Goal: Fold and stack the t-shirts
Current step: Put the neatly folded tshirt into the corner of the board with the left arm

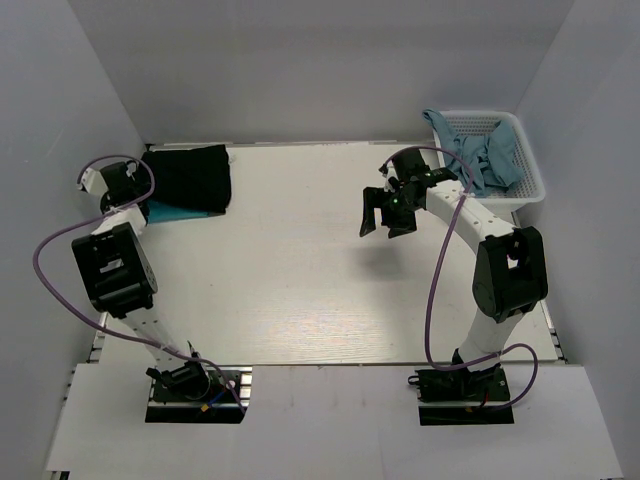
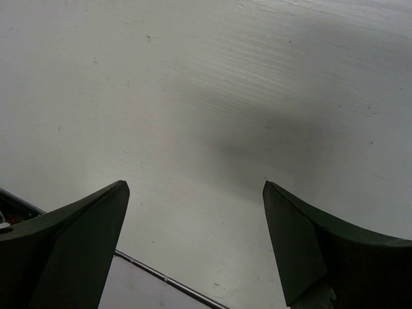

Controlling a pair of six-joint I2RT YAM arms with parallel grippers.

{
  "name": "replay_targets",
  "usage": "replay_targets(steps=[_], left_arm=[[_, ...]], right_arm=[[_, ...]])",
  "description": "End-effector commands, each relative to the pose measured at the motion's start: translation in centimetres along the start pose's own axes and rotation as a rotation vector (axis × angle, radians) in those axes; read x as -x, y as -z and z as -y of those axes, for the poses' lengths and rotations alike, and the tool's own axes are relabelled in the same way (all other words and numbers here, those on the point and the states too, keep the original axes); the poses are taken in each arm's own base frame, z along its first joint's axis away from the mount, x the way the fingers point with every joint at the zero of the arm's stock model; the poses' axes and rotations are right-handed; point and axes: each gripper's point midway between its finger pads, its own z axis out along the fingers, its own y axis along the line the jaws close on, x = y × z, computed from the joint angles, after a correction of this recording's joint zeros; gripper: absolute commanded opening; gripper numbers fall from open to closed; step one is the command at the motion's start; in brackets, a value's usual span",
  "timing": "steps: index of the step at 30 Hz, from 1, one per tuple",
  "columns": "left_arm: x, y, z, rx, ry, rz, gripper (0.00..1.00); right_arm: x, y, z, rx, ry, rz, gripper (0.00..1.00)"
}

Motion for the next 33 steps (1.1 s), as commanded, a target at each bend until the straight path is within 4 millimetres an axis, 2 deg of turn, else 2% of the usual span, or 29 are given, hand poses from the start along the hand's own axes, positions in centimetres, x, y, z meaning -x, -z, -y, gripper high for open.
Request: replay_targets(steps=[1, 4, 10, 13, 14, 16, 17, 18, 19, 20, 21, 22, 23, 25, 26, 27, 28, 30, 33], left_arm=[[0.6, 2.5, -1.7, 0.065, 0.025, 0.035, 0.0], [-2.3, 2.8, -5.7, 0.153, 0.072, 0.011, 0.0], [-5.6, 1.2, -8.7, 0.301, 0.068, -0.113, 0.0], [-6.0, 0.9, -9.1, 0.345, 0.068, -0.144, 0.0], [-6.0, 1.1, -9.4, 0.369, 0.061, -0.149, 0.04], [-6.0, 1.3, -9.5, 0.38, 0.058, -0.158, 0.29], [-5.6, 1.4, -9.3, 0.393, 0.054, -0.157, 0.35], [-5.0, 1.7, -9.0, 0.398, 0.052, -0.145, 0.5], [-4.9, 1.8, -8.9, 0.402, 0.051, -0.149, 0.55], [-4.0, 2.5, -8.3, 0.401, 0.051, -0.132, 0.55], [-3.2, 2.6, -7.8, 0.391, 0.053, -0.111, 0.63], [-2.8, 2.9, -7.4, 0.379, 0.031, -0.107, 0.66], [-1.9, 3.1, -6.3, 0.347, 0.029, -0.097, 0.7], [-0.1, 4.1, -4.7, 0.31, 0.012, -0.072, 0.88], [0.7, 4.5, -3.9, 0.295, 0.005, -0.061, 0.9], [1.0, 4.9, -3.6, 0.291, 0.006, -0.058, 0.97], [2.3, 5.6, -3.1, 0.29, -0.003, -0.023, 0.98], [3.5, 6.4, -2.0, 0.266, -0.004, -0.004, 0.99], [4.3, 7.6, -0.2, 0.196, -0.023, 0.013, 0.99]], right_arm=[[0.1, -0.5, -0.4, 0.026, 0.005, -0.001, 0.9], [0.0, -0.7, -0.3, 0.028, -0.004, -0.004, 0.9], [0.3, -0.3, -0.4, 0.025, -0.006, 0.012, 0.9], [0.4, 0.2, -0.6, 0.026, 0.0, 0.028, 0.9], [0.3, 0.2, -0.5, 0.021, 0.001, 0.026, 0.9], [0.4, 0.5, -0.5, 0.018, 0.002, 0.042, 0.9], [0.4, 0.7, -0.4, 0.015, 0.0, 0.045, 0.9], [0.5, 0.7, -0.5, 0.018, 0.005, 0.046, 0.9], [0.6, 1.0, -0.6, 0.018, 0.006, 0.057, 0.9], [0.7, 1.2, -0.8, 0.026, 0.009, 0.061, 0.9], [0.8, 1.2, -0.9, 0.03, 0.01, 0.066, 0.9], [0.9, 1.3, -0.9, 0.029, 0.012, 0.069, 0.9], [0.9, 1.4, -1.0, 0.032, 0.014, 0.072, 0.9], [1.2, 1.7, -1.2, 0.041, 0.025, 0.084, 0.9], [1.4, 1.8, -1.5, 0.045, 0.029, 0.088, 0.9], [1.4, 2.0, -1.5, 0.049, 0.031, 0.088, 0.9], [1.5, 2.1, -1.6, 0.051, 0.036, 0.095, 0.9], [1.6, 2.3, -1.7, 0.056, 0.044, 0.101, 0.9], [1.5, 2.4, -1.8, 0.062, 0.046, 0.103, 0.9]])
